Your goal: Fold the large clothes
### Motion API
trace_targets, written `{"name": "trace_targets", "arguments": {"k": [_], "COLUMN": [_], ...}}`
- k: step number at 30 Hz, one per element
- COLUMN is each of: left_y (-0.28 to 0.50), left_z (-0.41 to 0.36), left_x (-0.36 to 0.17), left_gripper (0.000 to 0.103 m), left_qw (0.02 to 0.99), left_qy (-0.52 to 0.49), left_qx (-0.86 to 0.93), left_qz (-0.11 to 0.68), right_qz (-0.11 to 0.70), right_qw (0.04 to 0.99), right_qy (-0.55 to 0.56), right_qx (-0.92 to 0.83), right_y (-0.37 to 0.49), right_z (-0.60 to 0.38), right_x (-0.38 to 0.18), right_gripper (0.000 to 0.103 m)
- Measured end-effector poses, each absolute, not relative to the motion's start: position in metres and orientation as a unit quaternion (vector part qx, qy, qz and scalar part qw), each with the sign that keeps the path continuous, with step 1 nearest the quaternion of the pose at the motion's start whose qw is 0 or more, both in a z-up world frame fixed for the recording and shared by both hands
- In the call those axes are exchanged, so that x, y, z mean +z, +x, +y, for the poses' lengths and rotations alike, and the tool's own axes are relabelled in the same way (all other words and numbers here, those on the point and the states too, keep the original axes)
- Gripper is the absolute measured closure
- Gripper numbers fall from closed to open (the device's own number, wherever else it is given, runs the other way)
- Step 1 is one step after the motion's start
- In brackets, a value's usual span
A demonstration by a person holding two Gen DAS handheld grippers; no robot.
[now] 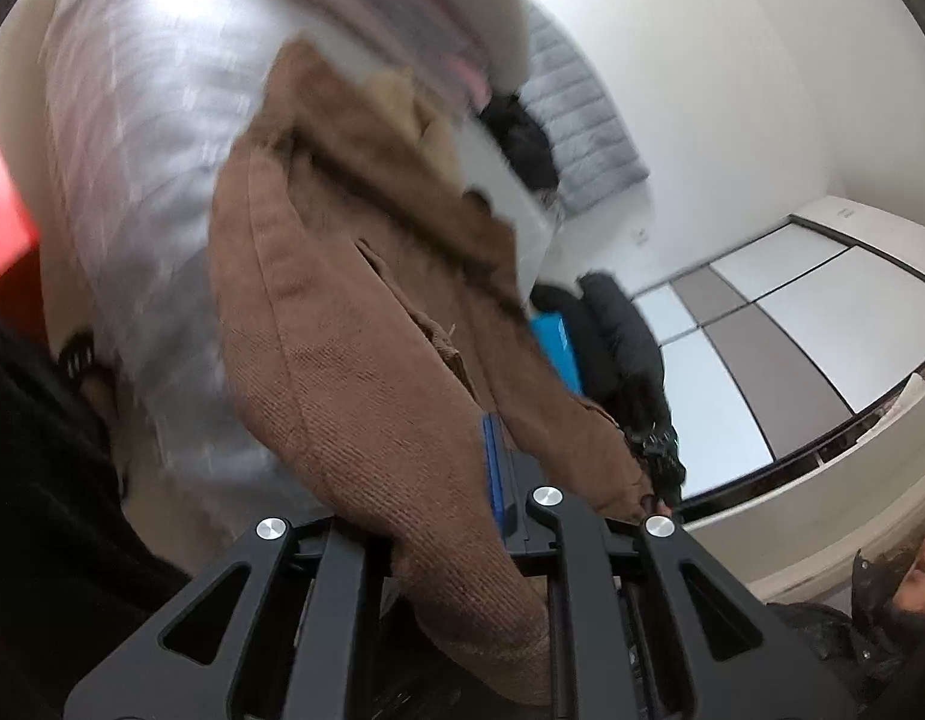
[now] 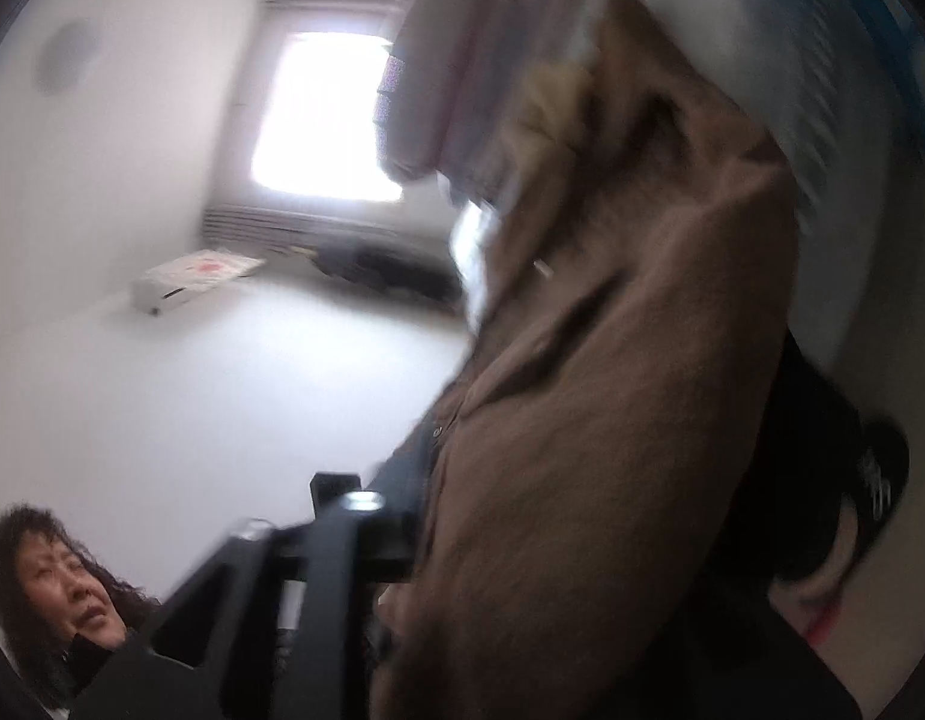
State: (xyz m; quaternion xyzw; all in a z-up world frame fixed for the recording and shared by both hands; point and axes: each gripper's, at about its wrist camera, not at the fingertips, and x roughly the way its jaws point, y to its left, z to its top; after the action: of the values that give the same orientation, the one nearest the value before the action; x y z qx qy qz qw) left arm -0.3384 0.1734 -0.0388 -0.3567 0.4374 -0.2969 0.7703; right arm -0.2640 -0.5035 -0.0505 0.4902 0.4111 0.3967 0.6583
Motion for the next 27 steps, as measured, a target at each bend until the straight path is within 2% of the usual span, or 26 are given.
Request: {"name": "trace_targets", "arguments": {"k": [1, 3, 4, 13, 14, 16, 19, 21, 27], "left_y": [-0.336, -0.333, -0.333, -0.331, -0.331, -0.333, -0.336, -0.338, -0.350], "left_z": [0.172, 0.170, 0.170, 0.175, 0.174, 0.175, 0.175, 0.173, 0.174], "left_x": [-0.046, -0.055, -0.057, -0.071, -0.072, -0.069, -0.065, -0.060, -0.024], "left_gripper": [0.091, 0.090, 0.090, 0.088, 0.088, 0.088, 0.091, 0.092, 0.092], "left_qw": [0.767, 0.762, 0.759, 0.755, 0.759, 0.766, 0.776, 0.781, 0.799], "left_qy": [-0.356, -0.356, -0.357, -0.357, -0.352, -0.347, -0.344, -0.344, -0.357], "left_qx": [-0.298, -0.303, -0.306, -0.288, -0.281, -0.273, -0.263, -0.261, -0.292], "left_qz": [0.443, 0.449, 0.451, 0.469, 0.470, 0.467, 0.458, 0.451, 0.386], "right_qz": [0.410, 0.395, 0.390, 0.410, 0.408, 0.407, 0.392, 0.378, 0.320], "right_qw": [0.657, 0.651, 0.650, 0.657, 0.662, 0.679, 0.693, 0.693, 0.680], "right_qy": [0.498, 0.525, 0.533, 0.502, 0.495, 0.479, 0.485, 0.496, 0.527], "right_qx": [0.390, 0.380, 0.377, 0.385, 0.388, 0.380, 0.363, 0.361, 0.397], "right_y": [-0.264, -0.265, -0.266, -0.272, -0.272, -0.273, -0.277, -0.280, -0.291], "right_z": [-0.507, -0.519, -0.523, -0.526, -0.522, -0.519, -0.521, -0.520, -0.517], "right_x": [-0.058, -0.066, -0.068, -0.073, -0.072, -0.068, -0.069, -0.067, -0.040], "right_gripper": [0.050, 0.035, 0.032, 0.032, 0.035, 0.076, 0.086, 0.089, 0.089]}}
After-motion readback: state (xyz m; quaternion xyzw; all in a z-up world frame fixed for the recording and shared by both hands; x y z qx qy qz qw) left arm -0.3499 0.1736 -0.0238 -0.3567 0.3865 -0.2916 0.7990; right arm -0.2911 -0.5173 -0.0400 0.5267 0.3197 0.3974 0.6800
